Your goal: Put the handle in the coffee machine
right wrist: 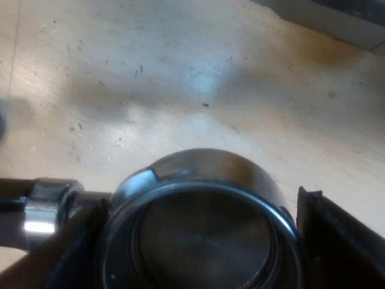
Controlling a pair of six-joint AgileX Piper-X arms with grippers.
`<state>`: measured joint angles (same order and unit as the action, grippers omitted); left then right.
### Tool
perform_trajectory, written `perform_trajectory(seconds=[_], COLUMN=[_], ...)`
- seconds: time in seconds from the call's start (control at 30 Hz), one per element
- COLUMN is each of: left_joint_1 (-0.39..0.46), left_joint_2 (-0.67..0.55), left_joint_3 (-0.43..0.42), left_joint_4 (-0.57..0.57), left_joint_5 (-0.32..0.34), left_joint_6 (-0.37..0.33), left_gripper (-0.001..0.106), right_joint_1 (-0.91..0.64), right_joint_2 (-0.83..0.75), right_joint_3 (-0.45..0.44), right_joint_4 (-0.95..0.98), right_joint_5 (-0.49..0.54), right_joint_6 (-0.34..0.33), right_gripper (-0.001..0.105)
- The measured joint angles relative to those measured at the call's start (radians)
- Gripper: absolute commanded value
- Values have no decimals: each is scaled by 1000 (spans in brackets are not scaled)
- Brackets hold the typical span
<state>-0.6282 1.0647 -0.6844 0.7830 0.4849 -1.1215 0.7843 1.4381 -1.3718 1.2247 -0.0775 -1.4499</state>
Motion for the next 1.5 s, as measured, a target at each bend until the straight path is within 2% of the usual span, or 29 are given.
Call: perform_trajectory(seconds=[0.03,0.07,0.6,0.7,0.73,0.77,0.8,0.87,0.97,1.03,1.3,1.5], left_joint_1=[0,0,0,0,0,0,0,0,0,0,4,99], left_joint_2=[0,0,0,0,0,0,0,0,0,0,-13,-91], left_joint_3=[0,0,0,0,0,0,0,0,0,0,10,10], left_joint_4=[1,3,-2,-2,-2,-2,-2,7,12,15,115,132], left_joint_5=[-7,-9,-36,-36,-36,-36,-36,-36,-36,-36,-28,-25], left_joint_6=[-8,-11,-29,-29,-29,-29,-29,-29,-29,-22,0,4], left_gripper=[1,0,0,0,0,0,0,0,0,0,0,0], right_joint_1=[0,0,0,0,0,0,0,0,0,0,0,0], right_joint_2=[0,0,0,0,0,0,0,0,0,0,-15,-68], right_joint_3=[0,0,0,0,0,0,0,0,0,0,-20,-20], right_joint_4=[0,0,-27,-27,-27,-27,-27,-27,-27,-32,-123,-171], right_joint_5=[3,3,20,20,20,20,20,20,20,20,21,21], right_joint_6=[14,21,33,33,33,33,33,33,36,30,30,30], right_gripper=[0,0,0,13,24,26,41,57,69,72,71,71])
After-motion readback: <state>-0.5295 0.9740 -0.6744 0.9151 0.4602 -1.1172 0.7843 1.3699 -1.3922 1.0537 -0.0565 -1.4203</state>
